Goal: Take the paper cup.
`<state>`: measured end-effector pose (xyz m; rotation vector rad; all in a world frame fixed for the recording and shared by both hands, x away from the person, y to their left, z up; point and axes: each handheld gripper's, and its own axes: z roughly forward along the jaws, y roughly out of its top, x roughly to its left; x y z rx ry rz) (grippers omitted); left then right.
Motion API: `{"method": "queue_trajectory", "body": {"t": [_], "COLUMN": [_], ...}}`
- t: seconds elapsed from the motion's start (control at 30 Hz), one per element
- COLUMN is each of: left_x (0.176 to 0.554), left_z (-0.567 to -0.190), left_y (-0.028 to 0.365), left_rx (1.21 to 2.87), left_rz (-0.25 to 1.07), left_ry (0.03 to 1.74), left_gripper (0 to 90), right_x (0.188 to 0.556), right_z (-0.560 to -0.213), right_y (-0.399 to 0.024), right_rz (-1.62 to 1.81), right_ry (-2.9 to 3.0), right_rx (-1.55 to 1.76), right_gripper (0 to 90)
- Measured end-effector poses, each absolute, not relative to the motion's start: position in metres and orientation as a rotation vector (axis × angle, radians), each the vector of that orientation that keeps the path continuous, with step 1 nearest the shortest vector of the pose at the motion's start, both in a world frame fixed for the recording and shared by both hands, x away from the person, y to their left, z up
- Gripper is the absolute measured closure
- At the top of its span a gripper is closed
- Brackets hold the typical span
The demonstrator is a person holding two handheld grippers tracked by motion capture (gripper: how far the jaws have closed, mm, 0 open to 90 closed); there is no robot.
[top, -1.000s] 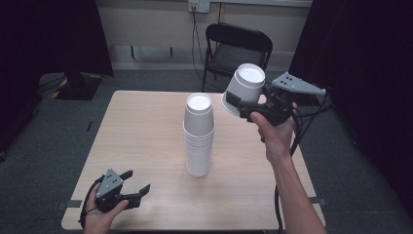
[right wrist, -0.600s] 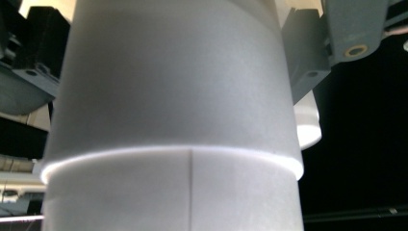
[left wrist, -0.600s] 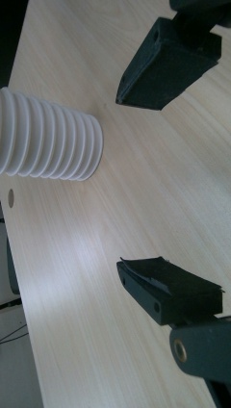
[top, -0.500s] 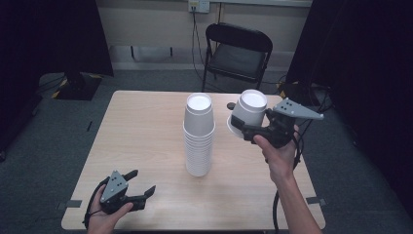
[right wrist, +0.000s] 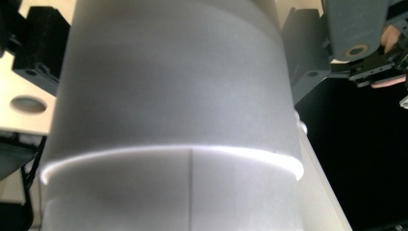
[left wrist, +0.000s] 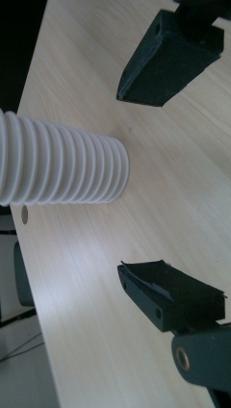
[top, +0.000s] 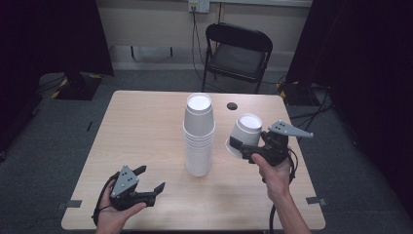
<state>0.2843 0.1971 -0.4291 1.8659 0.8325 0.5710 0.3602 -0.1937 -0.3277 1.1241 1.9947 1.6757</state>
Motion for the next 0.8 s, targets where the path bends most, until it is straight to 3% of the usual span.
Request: {"method": "queue_trajectory", "body": {"t": [0.33, 0.8], "left_x": [0.302, 0.286], "left_z": [-0.418, -0.44], "left_y": [0.161, 0.147], "left_rx": [1.846, 1.757], "left_rz": [0.537, 0.517], "left_ry": [0.757, 0.632], "left_gripper": [15.7, 23.1], "right_x": [0.355, 0.322], "right_z": [-0.362, -0.399], "right_y": [-0.202, -0.176], "right_rz": [1.66, 1.707], "right_ry": [2.041, 2.173], "right_rx": [1.234, 1.257], "right_gripper": [16.0, 16.0]}}
